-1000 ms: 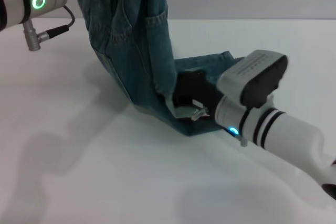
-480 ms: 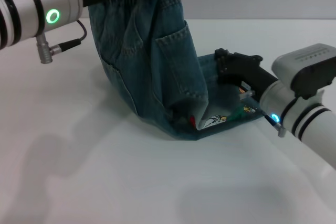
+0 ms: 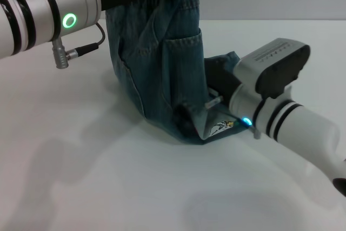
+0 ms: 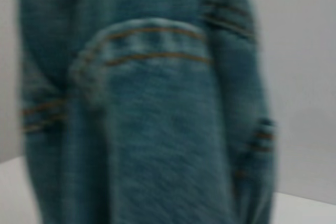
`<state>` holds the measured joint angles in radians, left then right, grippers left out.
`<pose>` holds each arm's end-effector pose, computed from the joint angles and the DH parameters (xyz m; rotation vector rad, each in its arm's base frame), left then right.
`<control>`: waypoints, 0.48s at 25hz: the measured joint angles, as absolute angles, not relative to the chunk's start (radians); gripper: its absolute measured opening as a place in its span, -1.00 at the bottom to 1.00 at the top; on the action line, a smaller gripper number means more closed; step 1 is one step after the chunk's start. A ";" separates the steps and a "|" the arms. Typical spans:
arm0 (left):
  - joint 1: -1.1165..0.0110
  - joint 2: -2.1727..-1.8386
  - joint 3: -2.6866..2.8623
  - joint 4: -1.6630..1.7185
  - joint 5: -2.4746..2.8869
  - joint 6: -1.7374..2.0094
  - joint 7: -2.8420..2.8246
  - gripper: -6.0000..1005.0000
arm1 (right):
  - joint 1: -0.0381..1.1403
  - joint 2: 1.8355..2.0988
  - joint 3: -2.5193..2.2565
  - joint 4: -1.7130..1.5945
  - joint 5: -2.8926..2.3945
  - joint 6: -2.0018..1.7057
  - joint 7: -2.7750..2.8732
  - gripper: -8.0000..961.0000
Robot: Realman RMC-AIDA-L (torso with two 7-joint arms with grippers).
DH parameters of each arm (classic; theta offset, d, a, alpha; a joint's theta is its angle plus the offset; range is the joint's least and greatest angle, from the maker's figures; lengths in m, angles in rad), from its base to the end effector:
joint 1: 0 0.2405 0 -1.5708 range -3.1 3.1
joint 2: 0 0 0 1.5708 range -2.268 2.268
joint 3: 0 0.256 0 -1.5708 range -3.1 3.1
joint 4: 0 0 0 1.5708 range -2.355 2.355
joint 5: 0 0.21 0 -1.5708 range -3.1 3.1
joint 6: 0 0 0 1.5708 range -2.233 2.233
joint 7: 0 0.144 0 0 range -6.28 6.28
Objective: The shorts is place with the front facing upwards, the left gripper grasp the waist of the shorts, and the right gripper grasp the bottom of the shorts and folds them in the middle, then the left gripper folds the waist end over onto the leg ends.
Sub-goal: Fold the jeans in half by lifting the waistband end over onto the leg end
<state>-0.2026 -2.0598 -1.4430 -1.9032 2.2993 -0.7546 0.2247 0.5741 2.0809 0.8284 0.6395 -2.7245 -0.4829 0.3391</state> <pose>-0.0721 0.3283 0.0390 -2.2244 -0.8086 -0.7265 0.1879 0.3631 -0.1293 -2.2288 0.6531 0.6670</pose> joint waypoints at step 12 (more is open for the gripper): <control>-0.195 -2.059 -1.442 -1.892 2.287 -0.748 0.236 -0.76 | 0.583 2.079 0.779 0.637 -2.730 -0.495 0.390 -0.98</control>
<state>-0.1948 -2.0590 -1.4425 -1.8919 2.2865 -0.7484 0.2362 0.5826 2.0787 0.7791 0.6372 -2.7297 -0.4949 0.3896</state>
